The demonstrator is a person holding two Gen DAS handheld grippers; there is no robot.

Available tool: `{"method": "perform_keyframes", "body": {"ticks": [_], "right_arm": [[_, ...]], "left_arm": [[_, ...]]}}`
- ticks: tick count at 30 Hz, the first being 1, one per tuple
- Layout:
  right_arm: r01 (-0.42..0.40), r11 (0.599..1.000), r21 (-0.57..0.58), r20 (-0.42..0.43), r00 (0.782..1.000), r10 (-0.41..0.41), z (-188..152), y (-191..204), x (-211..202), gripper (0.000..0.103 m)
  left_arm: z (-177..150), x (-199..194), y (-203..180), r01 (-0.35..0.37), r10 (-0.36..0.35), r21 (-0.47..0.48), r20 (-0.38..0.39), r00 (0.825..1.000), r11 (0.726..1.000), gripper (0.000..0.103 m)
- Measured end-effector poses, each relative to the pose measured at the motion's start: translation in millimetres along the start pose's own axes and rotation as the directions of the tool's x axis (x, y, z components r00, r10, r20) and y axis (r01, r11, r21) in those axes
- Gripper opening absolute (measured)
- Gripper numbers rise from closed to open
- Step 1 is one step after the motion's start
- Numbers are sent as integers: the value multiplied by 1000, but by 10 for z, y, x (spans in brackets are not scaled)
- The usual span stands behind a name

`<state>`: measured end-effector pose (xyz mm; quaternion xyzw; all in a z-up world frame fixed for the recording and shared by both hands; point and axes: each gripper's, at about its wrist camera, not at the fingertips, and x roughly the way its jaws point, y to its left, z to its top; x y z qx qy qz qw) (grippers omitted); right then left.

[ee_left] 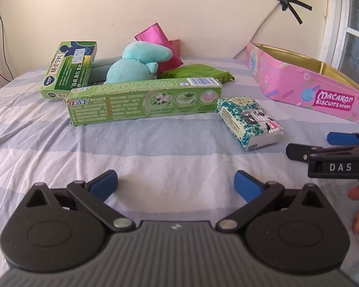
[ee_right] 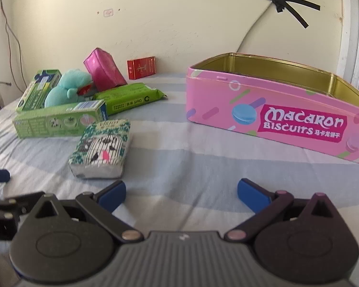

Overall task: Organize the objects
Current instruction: 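Grasp the teal-patterned tissue pack with the left gripper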

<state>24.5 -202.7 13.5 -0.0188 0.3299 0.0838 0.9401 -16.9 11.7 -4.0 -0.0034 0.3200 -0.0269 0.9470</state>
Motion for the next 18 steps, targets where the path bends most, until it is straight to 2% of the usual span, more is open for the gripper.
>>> {"method": "perform_keyframes", "body": {"ticks": [7,12,18], "right_arm": [[-3,1000,-3,-3,1000,3,-11,-9,-17,103],[-10,1000,-12,-6,1000,10,-38,-39,-58,103],[-54,998,-19,3,999,54,-44,-86,-102,103]], "left_arm": [[39,-102,86,-6,6,-1,72,997,1000,103],[122,-121,211,0,-1,11,77,997,1000,103],[312,-178,264,178,-182,47,86,980,983,103]]}}
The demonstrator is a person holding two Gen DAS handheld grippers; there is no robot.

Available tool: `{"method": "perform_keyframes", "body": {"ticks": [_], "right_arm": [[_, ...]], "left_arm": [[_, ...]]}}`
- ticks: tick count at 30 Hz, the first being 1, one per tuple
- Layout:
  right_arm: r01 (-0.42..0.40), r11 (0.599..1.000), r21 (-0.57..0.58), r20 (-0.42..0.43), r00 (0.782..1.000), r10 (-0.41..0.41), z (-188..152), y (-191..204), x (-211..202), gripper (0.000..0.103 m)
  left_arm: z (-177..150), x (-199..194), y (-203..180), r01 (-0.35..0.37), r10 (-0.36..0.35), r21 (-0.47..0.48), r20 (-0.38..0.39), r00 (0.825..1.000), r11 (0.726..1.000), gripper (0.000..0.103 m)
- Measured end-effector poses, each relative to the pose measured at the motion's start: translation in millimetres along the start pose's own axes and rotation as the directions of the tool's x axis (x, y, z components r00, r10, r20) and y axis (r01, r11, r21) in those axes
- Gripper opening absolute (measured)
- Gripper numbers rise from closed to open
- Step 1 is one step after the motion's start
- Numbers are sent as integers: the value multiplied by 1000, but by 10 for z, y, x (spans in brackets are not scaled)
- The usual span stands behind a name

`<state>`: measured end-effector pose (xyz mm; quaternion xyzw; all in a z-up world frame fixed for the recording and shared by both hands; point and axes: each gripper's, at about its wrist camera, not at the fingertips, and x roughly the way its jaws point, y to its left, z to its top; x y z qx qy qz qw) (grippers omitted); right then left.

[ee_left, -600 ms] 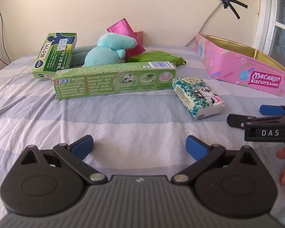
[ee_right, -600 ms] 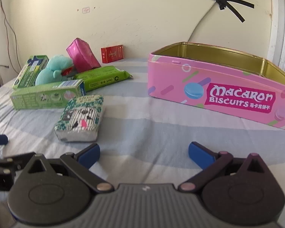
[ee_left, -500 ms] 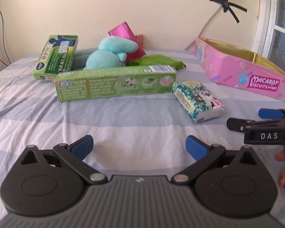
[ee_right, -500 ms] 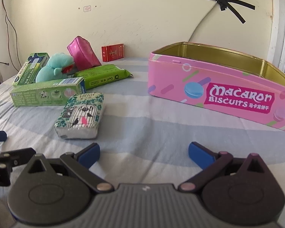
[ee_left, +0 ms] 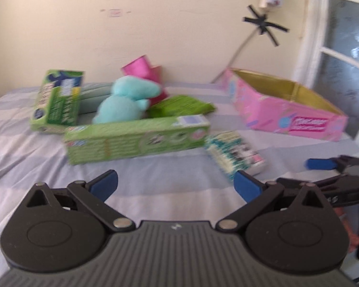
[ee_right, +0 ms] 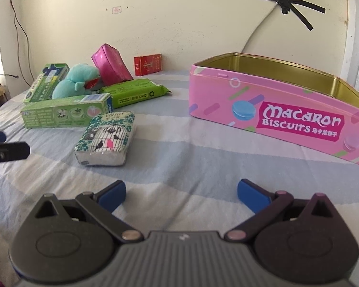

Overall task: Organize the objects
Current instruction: 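Grasp the teal-patterned tissue pack with the left gripper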

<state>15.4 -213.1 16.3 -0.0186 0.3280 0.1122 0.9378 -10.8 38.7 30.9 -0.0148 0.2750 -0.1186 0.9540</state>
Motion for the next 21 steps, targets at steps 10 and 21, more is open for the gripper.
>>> {"method": "perform_keyframes", "body": {"ticks": [10,21], "right_arm": [[-114,988,-106,28,993,117,149,155,-1,87],[-242,937,-251,-8,969,248,329,532,317,59]], "left_arm": [[245,571,-172,223,-231,-82,-117,966,971,74],[381,785,-325,301,-319,-133,-151,936,944,44]]}}
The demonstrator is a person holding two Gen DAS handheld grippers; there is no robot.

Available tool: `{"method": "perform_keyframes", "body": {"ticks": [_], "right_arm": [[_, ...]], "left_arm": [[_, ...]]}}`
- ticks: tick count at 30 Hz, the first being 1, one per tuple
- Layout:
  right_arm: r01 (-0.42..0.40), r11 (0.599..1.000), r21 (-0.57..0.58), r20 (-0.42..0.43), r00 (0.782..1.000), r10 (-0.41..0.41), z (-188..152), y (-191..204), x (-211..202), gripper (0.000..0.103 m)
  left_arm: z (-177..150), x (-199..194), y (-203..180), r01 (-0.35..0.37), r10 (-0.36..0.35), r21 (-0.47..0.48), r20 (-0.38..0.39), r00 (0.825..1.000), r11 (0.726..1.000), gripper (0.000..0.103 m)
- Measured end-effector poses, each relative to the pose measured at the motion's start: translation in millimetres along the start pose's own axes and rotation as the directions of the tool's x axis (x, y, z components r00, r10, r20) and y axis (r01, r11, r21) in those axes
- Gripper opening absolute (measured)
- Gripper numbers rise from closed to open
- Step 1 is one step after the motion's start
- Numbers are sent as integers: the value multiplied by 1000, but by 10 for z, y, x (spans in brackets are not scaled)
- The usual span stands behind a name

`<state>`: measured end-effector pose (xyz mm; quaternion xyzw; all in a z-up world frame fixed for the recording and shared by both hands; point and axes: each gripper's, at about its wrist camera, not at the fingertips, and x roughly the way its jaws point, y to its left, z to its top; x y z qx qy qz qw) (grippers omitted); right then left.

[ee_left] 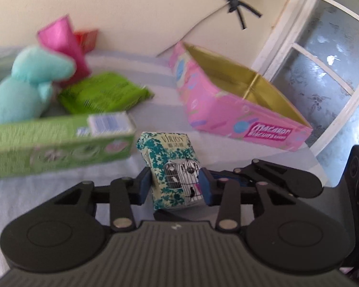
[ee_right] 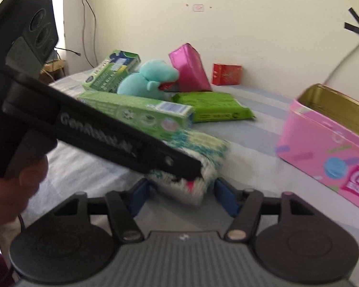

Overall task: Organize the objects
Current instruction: 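Grasp the teal-patterned tissue pack with the left gripper, then carry the tissue pack over the pink tin and open the left gripper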

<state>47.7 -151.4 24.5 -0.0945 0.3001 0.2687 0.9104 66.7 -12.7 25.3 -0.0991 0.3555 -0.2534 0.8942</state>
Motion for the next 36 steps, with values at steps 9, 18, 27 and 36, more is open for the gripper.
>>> {"method": "perform_keyframes", "body": {"ticks": [9,18,27,36], "right_arm": [[243,970,13,222,945,-240,53,-397,-560,59],[351,918,187,224,894,-388,96,-1403,-672,60],[352,891,288,257,868,-426,-104,-1659,-624,88],[308,896,319,324,853,-409,-216,-1358,-854,83]], "left_arm": [[650,294,-878,116,-138,213,92,986,970,44],[924,1187,-1366,122,-139,271,45,989,955,49],[813,1286,-1369,23,-37,282,47,998,959,60],[476,363,-1113,-3,-51,244,214,975,970,64]]}}
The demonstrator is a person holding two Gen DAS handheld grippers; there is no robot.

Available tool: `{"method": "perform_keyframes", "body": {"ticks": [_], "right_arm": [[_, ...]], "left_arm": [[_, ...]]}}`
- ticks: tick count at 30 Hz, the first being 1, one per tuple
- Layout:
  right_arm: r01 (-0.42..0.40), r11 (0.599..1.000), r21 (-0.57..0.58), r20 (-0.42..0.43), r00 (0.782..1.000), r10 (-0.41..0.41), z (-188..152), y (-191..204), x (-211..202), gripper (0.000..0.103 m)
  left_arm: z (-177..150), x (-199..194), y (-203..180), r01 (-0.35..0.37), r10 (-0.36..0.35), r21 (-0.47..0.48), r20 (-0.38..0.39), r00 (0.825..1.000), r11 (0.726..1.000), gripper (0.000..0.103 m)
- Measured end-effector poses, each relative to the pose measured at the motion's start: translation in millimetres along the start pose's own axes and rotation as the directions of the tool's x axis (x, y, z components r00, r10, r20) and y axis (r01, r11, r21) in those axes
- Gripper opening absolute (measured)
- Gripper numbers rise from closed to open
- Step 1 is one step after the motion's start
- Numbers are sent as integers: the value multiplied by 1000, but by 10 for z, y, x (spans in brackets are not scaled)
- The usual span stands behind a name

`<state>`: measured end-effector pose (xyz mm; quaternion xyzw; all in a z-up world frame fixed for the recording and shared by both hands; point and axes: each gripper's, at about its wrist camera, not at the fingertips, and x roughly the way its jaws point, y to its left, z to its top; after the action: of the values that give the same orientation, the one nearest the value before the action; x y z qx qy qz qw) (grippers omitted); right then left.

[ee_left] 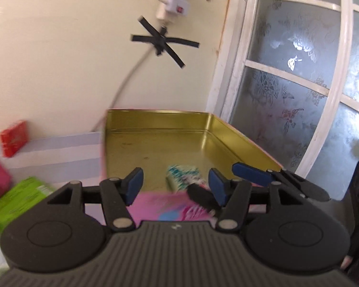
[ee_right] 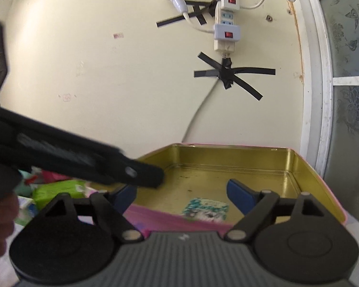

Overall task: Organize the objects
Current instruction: 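Carry the tissue pack over the pink tin and open the left gripper, then move the left gripper to the long green toothpaste box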

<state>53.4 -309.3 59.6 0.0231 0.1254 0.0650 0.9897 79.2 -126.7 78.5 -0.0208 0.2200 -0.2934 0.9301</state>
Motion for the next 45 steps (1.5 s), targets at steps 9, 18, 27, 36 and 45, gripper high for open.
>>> {"method": "perform_keyframes", "body": {"ticks": [9,18,27,36,45], "right_arm": [[-190,978,91,-165,965,203,-258,584,54,69],[-273,951,143,-310,901,305,-397,1026,256,66],[-260,964,49,-375,890,259,-441,1364,408,65],[-261,965,28,-373,893,253,-458,1391,391,65],[-256,966,18,-374,895,244,-468,1417,389,67]], "left_arm": [[-560,-715,520,-155,152,-76,-41,988,985,64],[-955,-1142,932,-293,288,-95,-61,956,952,66],[-1081,-1308,1118,-211,212,-163,-11,977,964,71],[-1128,-1388,1247,-124,137,-260,34,990,957,73],[-1138,-1384,1396,-81,98,-321,37,994,943,73]]}}
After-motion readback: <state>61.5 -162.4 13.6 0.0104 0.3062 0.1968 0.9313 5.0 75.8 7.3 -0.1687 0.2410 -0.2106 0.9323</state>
